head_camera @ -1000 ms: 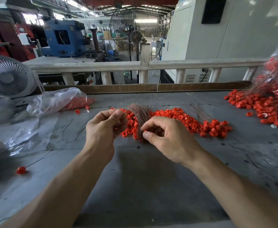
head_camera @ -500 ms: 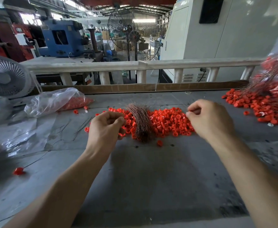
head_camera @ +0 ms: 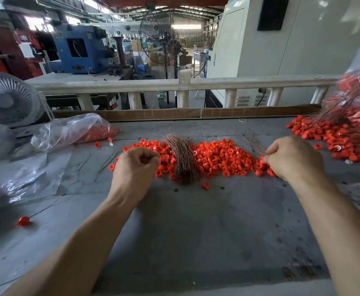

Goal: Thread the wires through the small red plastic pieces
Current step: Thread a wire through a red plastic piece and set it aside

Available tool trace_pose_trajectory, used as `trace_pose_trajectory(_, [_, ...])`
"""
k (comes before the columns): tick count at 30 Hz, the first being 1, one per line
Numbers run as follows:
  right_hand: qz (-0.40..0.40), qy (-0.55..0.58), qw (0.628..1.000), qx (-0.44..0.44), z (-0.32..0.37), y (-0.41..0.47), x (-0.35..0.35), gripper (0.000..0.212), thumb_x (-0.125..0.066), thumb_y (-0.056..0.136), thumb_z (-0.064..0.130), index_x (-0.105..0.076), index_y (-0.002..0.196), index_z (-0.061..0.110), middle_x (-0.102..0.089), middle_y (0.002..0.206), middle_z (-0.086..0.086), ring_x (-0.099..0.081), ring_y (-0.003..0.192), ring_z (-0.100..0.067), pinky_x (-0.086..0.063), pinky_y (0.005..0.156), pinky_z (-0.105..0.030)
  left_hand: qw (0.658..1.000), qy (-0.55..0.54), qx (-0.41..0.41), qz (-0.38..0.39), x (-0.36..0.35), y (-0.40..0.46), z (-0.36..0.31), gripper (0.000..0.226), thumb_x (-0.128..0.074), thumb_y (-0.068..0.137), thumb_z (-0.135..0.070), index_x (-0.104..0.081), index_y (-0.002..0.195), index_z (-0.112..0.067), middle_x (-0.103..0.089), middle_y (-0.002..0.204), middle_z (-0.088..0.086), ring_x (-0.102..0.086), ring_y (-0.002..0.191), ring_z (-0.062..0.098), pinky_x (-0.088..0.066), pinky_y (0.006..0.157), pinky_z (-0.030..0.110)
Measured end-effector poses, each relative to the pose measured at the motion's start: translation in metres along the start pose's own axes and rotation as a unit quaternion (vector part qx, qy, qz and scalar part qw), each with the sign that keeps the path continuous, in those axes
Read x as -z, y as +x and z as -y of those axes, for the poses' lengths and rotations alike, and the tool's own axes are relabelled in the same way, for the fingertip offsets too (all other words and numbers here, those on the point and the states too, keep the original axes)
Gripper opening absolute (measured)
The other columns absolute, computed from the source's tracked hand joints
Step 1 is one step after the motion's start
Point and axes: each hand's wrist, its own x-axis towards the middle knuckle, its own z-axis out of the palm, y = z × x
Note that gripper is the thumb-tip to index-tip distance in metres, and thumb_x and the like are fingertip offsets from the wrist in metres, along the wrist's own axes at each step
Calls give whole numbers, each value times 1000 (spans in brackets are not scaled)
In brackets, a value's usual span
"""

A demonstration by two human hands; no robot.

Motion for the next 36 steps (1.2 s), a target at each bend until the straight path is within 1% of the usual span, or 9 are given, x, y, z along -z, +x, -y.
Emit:
trace_pose_trajectory(5, [-6, -8, 1000, 7, 1, -3, -1, 14, -82, 79, 24, -73, 88, 29, -75, 101, -6, -66, 105, -32, -50, 95, -41, 998, 56, -6, -8, 1, 2, 3, 21, -72, 88, -14, -73, 77, -31, -71, 71, -12, -66, 67, 7, -58, 71, 31])
trace_pose_trajectory(8, [-29, -11, 999, 32, 3, -6, 0, 16, -84, 76, 28, -71, 86, 29, -73, 104, -6, -65, 104, -33, -50, 92, -40, 995, 95, -20, -10, 1, 3, 4, 18, -73, 88, -15, -73, 80, -32, -68, 75, -17, -62, 69, -2, -46, 61, 18])
trace_pose_trajectory(11, [-67, 23, 993, 97, 12, -12, -3, 18, -80, 82, 32, -75, 98, 24, -73, 105, -7, -65, 105, -33, -52, 89, -39, 990, 136, -31, -4, 0, 3, 7, 15, -75, 86, -19, -72, 82, -33, -67, 78, -18, -59, 73, -4, -38, 59, 14])
trace_pose_trajectory(17, [11, 160, 949, 270, 44, -42, -16, 4, -79, 85, 27, -76, 86, 27, -72, 85, 13, -64, 81, -12, -54, 80, -34, 976, 211, -57, 8, 1, 3, 12, 15, -81, 82, -29, -68, 74, -33, -65, 72, -19, -58, 72, -2, -38, 57, 21])
trace_pose_trajectory(23, [47, 162, 907, 386, 66, -66, -30, 15, -79, 86, 29, -74, 100, 29, -63, 90, 12, -50, 79, -5, -48, 79, -33, 959, 273, -69, 22, 2, 2, 16, 19, -84, 77, -40, -68, 80, -31, -65, 80, -14, -61, 82, 14, -43, 66, 30])
trace_pose_trajectory(28, [46, 130, 897, 420, 75, -76, -36, 19, -74, 90, 32, -70, 109, 28, -58, 99, 14, -42, 89, -2, -47, 83, -31, 953, 295, -68, 22, 3, 1, 14, 15, -82, 81, -37, -69, 83, -29, -64, 80, -13, -61, 82, 13, -45, 65, 31])
trace_pose_trajectory(31, [32, 116, 897, 426, 78, -78, -39, 18, -73, 91, 33, -69, 108, 29, -57, 100, 15, -40, 90, 0, -42, 78, -26, 951, 299, -72, 24, 3, 0, 13, 11, -80, 84, -34, -70, 85, -29, -65, 82, -13, -61, 84, 14, -47, 67, 31])
trace_pose_trajectory(33, [22, 114, 897, 427, 80, -78, -41, 14, -72, 92, 33, -70, 104, 28, -58, 99, 14, -44, 91, -1, -38, 75, -24, 950, 301, -73, 27, 3, -1, 12, 9, -78, 84, -33, -71, 87, -29, -65, 82, -13, -61, 84, 13, -48, 67, 31])
trace_pose_trajectory(36, [17, 115, 895, 431, 82, -79, -44, 7, -70, 93, 31, -71, 99, 26, -61, 97, 11, -54, 100, -10, -47, 79, -32, 950, 302, -74, 29, 3, -1, 11, 10, -78, 84, -33, -70, 87, -29, -64, 82, -13, -61, 85, 14, -52, 70, 33])
